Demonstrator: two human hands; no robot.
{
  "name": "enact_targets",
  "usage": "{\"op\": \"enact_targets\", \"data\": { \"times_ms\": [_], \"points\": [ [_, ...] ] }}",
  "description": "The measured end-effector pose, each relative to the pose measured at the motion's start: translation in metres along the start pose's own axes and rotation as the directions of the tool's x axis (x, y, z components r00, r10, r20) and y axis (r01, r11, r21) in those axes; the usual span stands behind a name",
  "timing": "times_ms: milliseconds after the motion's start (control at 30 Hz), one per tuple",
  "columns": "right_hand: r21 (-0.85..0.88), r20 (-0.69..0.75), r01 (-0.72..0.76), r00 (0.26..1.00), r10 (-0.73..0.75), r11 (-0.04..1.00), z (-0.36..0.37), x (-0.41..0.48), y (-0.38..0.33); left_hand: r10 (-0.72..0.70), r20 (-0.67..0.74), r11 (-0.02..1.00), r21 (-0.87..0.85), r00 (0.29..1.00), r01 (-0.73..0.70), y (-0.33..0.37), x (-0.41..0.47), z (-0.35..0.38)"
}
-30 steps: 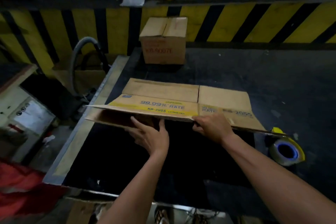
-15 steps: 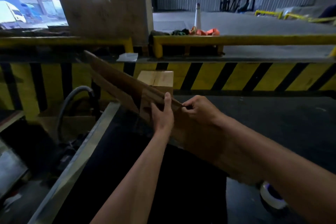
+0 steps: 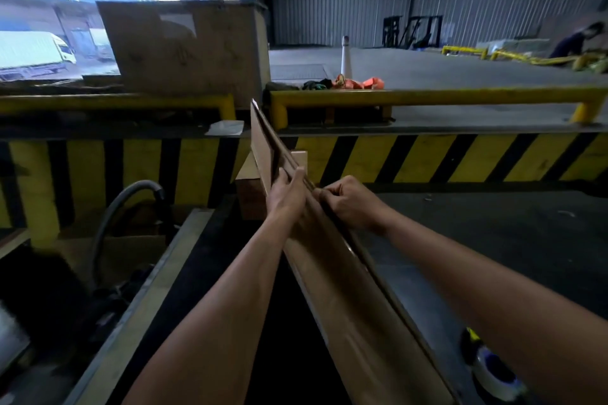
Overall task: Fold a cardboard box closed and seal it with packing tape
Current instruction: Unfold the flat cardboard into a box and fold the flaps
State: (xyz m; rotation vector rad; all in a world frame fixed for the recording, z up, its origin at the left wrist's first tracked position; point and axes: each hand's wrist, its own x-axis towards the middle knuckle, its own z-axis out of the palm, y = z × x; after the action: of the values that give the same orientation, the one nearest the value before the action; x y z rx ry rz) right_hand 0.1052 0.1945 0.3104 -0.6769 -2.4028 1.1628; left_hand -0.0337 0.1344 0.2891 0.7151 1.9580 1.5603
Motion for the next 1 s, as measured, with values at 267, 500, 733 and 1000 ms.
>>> {"op": "enact_targets", "data": {
  "times_ms": [267, 500, 733, 1000],
  "points": [
    [-0.034, -0.024, -0.136, 0.991, 0.135, 0.990, 0.020, 0.003, 0.027, -0.098, 0.133, 0.995, -0.012, 0.986, 0.100, -0.040, -0.002, 0.007],
    [-0.069, -0.041, -0.125, 0.992, 0.122, 0.990, 0.022, 0.003, 0.030, -0.031, 0.167, 0.999, -0.038, 0.986, 0.038, -0.045, -0.007, -0.003],
    [-0.241, -0.133, -0.100, 0.989, 0.069, 0.965, 0.007, 0.001, 0.038, -0.148, 0.217, 0.989, 0.058, 0.965, 0.138, -0.045, -0.011, -0.015],
    [-0.288, -0.154, -0.101, 0.986, 0.058, 0.952, -0.024, -0.008, 0.030, -0.123, 0.128, 0.985, 0.135, 0.984, 0.105, -0.029, -0.005, -0.032]
  ]
}}
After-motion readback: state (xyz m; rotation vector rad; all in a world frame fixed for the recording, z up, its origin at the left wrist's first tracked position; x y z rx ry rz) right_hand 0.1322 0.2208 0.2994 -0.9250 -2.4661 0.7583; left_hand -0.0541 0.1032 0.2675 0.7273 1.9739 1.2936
